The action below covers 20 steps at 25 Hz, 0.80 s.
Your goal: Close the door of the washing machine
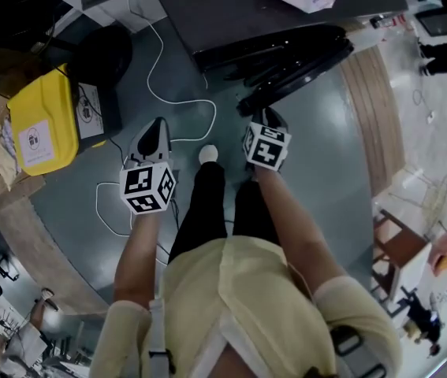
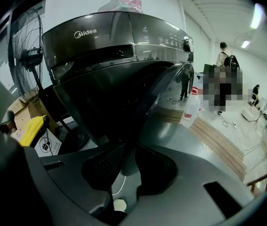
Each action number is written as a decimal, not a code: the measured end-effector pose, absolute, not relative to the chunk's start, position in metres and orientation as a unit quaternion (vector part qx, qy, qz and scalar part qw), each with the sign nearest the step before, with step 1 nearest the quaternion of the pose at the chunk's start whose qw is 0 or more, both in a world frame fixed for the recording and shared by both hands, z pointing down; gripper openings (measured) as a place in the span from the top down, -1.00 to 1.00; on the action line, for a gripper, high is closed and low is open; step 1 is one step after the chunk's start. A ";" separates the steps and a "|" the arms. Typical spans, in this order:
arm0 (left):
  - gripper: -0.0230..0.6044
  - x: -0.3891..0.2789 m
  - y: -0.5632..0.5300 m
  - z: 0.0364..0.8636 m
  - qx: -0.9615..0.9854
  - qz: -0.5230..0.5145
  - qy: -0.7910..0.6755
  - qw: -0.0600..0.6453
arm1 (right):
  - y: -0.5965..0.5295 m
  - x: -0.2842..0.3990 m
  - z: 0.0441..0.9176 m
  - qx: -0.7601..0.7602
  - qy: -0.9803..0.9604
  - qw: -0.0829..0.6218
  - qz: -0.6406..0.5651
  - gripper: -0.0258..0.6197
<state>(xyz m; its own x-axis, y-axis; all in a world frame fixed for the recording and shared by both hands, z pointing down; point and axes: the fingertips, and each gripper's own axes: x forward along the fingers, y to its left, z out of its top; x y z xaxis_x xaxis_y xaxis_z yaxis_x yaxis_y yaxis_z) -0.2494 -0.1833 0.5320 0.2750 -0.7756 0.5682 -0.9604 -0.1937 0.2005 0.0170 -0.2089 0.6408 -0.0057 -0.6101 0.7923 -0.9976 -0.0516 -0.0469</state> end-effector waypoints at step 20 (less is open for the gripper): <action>0.90 -0.292 -0.200 0.537 0.735 0.162 -0.598 0.276 | -0.263 -0.020 0.640 0.642 -0.636 0.289 0.316 0.72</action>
<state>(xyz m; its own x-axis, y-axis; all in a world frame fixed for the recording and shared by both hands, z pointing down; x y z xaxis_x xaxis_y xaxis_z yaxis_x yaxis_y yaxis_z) -0.2923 -0.1995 0.5373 0.2313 -0.7898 0.5681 -0.9685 -0.1320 0.2109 -0.0197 -0.2632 0.6395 -0.0090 -0.6339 0.7734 -0.9992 -0.0237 -0.0311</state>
